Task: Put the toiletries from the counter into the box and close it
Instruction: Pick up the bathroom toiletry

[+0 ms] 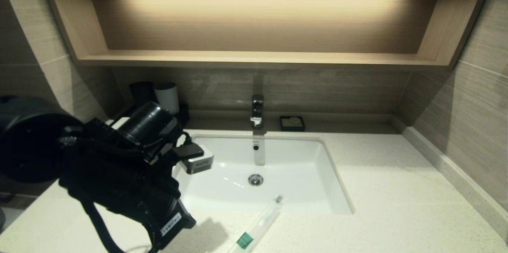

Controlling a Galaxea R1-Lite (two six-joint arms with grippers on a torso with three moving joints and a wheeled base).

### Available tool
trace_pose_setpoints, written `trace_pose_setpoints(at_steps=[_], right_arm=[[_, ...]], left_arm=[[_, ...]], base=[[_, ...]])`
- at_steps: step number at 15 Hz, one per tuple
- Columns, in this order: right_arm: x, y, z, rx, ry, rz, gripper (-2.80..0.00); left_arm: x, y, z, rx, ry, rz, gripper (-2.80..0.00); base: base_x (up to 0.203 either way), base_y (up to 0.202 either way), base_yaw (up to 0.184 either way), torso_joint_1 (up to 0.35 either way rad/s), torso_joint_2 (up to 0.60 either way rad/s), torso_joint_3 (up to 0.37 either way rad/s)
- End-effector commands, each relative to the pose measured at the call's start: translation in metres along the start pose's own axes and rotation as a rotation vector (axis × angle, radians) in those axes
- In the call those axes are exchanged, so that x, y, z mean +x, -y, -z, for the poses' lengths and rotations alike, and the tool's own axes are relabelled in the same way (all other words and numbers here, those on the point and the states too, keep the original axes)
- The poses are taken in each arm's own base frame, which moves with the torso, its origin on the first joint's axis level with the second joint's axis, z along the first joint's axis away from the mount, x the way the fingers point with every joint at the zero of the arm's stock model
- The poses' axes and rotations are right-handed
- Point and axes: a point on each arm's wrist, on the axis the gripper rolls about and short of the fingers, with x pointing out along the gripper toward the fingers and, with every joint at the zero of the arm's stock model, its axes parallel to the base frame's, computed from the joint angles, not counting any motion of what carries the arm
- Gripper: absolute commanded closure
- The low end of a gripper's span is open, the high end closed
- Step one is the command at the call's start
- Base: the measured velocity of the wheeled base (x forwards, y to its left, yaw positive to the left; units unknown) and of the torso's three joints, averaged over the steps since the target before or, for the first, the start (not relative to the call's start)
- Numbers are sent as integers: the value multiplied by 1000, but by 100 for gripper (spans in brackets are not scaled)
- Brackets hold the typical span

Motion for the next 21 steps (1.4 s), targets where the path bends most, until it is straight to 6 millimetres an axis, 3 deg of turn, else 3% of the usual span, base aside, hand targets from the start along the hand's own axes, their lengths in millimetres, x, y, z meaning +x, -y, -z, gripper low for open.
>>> trace_pose_setpoints(at_steps=[1,6,12,20,21], right_arm=[[0,0,0,1,0,0,0],[0,0,0,1,0,0,0],[0,0,0,1,0,0,0],[0,0,0,1,0,0,0],[0,0,0,1,0,0,0]], left_arm=[[13,7,-4,28,-41,29,0],[39,27,-19,41,-104,46,0],[61,32,-34,33,-150,50,0],[75,36,-33,20,-224,11,0],[75,37,-32,23,-231,15,-21]], base=[[0,0,0,0,0,0],[0,0,0,0,0,0],[0,0,0,0,0,0],[0,0,0,0,0,0],[0,0,0,0,0,0]])
